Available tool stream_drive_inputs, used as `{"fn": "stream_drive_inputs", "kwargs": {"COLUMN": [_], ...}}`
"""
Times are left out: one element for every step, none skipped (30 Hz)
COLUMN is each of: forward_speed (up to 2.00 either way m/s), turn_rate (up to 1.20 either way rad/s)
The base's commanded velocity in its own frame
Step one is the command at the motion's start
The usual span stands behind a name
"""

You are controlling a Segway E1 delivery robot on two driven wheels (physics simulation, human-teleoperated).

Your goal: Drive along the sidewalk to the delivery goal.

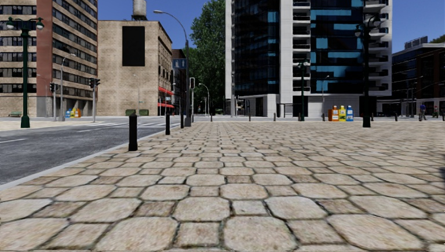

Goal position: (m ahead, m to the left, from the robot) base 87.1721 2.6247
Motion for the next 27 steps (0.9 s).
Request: {"fn": "stream_drive_inputs", "kwargs": {"forward_speed": [2.00,2.00,2.00,2.00,2.00,2.00,2.00,2.00,2.00,2.00,2.00,2.00,2.00,2.00,2.00,2.00,2.00,2.00,2.00,2.00,2.00,2.00,2.00,2.00,2.00,2.00,2.00], "turn_rate": [0.00,0.00,0.00,0.00,0.00,0.00,0.00,0.00,0.00,0.00,0.00,0.00,0.00,0.00,0.00,0.00,0.00,0.00,0.00,0.00,0.00,0.00,0.00,0.00,0.00,0.00,0.00]}}
